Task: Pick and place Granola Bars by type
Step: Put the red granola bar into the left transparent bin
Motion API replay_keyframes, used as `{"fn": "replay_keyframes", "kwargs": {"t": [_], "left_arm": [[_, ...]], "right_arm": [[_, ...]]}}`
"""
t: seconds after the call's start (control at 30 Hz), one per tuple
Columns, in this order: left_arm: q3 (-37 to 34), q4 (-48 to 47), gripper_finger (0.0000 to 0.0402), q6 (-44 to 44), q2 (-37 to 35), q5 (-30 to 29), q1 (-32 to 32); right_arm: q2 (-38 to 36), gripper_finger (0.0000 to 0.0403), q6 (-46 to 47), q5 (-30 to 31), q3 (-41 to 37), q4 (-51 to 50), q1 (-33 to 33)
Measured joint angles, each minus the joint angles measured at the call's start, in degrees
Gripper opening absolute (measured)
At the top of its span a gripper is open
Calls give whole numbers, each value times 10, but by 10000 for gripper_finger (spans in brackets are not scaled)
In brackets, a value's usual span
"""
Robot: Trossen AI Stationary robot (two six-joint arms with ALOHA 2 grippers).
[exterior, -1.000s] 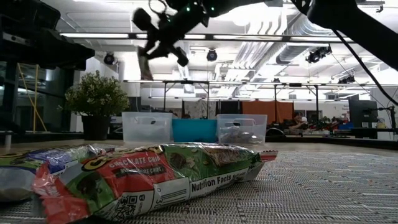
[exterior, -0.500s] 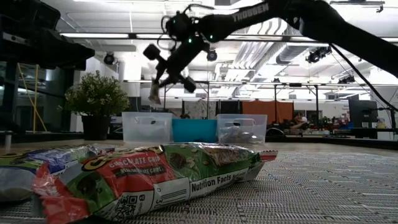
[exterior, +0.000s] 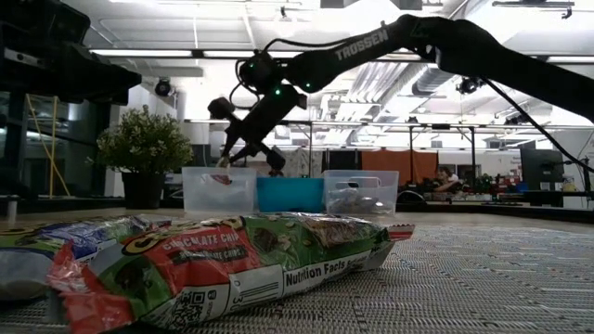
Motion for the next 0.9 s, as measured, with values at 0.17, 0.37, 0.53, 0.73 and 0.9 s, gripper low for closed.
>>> {"fn": "replay_keyframes", "kwargs": {"t": [0.17,0.37,0.53,0.73,0.9], "left_arm": [[0,0,1,0,0,0,0],[0,0,1,0,0,0,0],[0,0,1,0,0,0,0],[0,0,1,0,0,0,0],[0,0,1,0,0,0,0]], "right_arm": [[0,43,-15,3,0,4,0],[0,58,-23,-2,0,3,0],[0,74,-31,-2,0,3,1],[0,97,-31,-5,0,3,1],[0,113,-37,-11,0,3,1]]}}
